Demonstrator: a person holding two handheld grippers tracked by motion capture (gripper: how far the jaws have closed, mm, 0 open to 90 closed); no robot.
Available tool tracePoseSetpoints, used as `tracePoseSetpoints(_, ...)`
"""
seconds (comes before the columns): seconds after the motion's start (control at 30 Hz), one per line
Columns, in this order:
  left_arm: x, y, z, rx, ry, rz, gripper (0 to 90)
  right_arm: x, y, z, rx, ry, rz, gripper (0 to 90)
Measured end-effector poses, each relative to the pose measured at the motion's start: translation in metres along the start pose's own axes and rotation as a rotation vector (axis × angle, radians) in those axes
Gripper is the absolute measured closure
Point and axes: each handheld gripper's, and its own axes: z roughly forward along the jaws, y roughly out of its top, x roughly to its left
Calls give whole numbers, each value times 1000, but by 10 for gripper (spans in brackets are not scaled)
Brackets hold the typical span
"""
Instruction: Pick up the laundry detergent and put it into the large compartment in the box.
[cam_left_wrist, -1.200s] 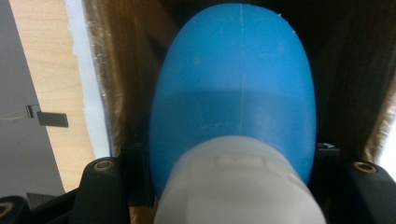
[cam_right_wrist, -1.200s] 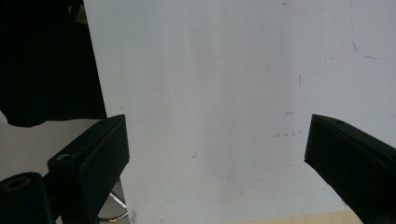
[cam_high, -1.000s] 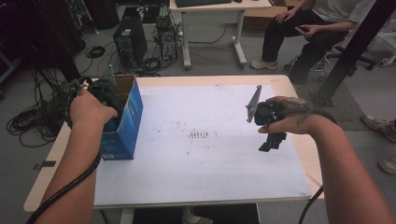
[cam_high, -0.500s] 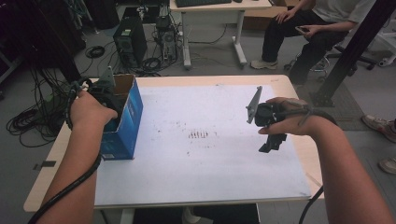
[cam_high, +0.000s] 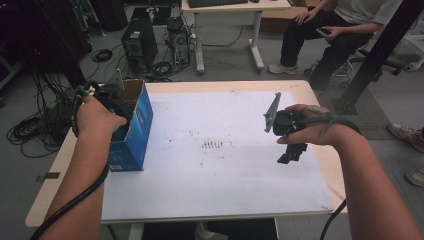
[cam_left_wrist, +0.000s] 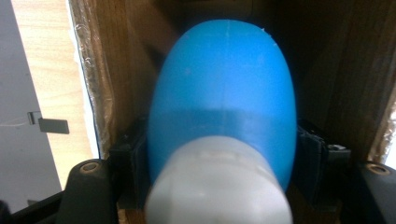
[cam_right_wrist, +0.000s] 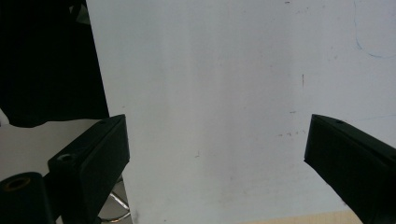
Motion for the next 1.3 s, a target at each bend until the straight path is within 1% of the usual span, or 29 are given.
tracePoseSetpoints(0.07, 0, 0, -1, 2, 6, 3, 319, -1, -1, 1, -4, -1, -9, 63)
tracePoseSetpoints(0.1, 0, 0, -1, 2, 3, 0, 319, 0, -1, 0, 0, 1, 2, 63)
tracePoseSetpoints(0.13, 0, -1, -3, -2, 9, 0, 311, -1, -2, 1, -6, -1, -7, 63)
tracePoseSetpoints(0.17, 1, -2, -7, -8, 23, -5, 309, 0, -2, 0, 0, 1, 2, 63)
tracePoseSetpoints(0.2, 1, -2, -7, -8, 23, -5, 305, 0, -2, 0, 0, 1, 2, 63)
tracePoseSetpoints(0.23, 1, -3, -9, -12, 22, -7, 305, -1, -3, 1, -8, -1, -8, 63)
tracePoseSetpoints(0.33, 1, -4, -13, -11, 27, -8, 295, -1, -3, 1, -9, -2, -8, 63)
tracePoseSetpoints(0.43, 1, -6, -17, -20, 26, -11, 278, -1, -3, 0, -10, -3, -7, 63)
tracePoseSetpoints(0.53, 1, -7, -20, -20, 29, -1, 266, 0, -3, 0, -10, -1, -4, 63)
tracePoseSetpoints(0.57, 0, -8, -21, -17, 24, 8, 266, 0, -3, 0, -10, -1, -4, 63)
tracePoseSetpoints(0.63, -1, -9, -23, -19, 37, 21, 266, 0, -3, 0, -11, -1, -5, 63)
tracePoseSetpoints(0.7, -1, -10, -26, -27, 33, 25, 265, -1, -2, 0, -14, -3, -11, 63)
tracePoseSetpoints(0.77, -2, -11, -27, -21, 43, 26, 235, -1, -2, 0, -13, -2, -15, 64)
tracePoseSetpoints(0.83, -2, -12, -31, -26, 37, 37, 219, 0, -2, -1, -10, -1, -4, 64)
tracePoseSetpoints(0.9, -3, -12, -32, -31, 34, 37, 215, -1, -2, -1, -14, -3, -11, 64)
tracePoseSetpoints(0.93, -4, -14, -35, -32, 34, 49, 206, 0, -2, -1, -12, -2, -10, 64)
tracePoseSetpoints(1.0, -5, -15, -38, -35, 30, 57, 195, -1, -1, -1, -11, -2, -10, 64)
tracePoseSetpoints(1.03, -5, -15, -38, -35, 30, 57, 183, 0, -1, -2, -5, 0, 1, 64)
tracePoseSetpoints(1.07, -7, -16, -42, -44, 39, 70, 161, 0, -1, -2, -6, 0, -5, 64)
tracePoseSetpoints(1.1, -7, -16, -42, -44, 39, 70, 131, 0, -1, -2, -6, 0, -5, 64)
tracePoseSetpoints(1.13, -8, -17, -44, -56, 40, 78, 131, -1, 0, -2, -9, -1, -13, 64)
tracePoseSetpoints(1.17, -9, -18, -46, -66, 32, 87, 120, -1, 0, -2, -10, -2, -8, 64)
tracePoseSetpoints(1.2, -10, -19, -48, -65, 33, 99, 103, 0, 0, -2, -3, 0, -1, 64)
tracePoseSetpoints(1.23, -12, -20, -49, -67, 39, 110, 65, -1, 1, -2, -12, -2, -15, 64)
tracePoseSetpoints(1.27, -15, -22, -55, -82, 39, 135, 46, -1, 1, -1, -9, 0, -14, 64)
tracePoseSetpoints(1.3, -15, -22, -55, -82, 39, 135, 30, -1, 1, -1, -9, 0, -14, 64)
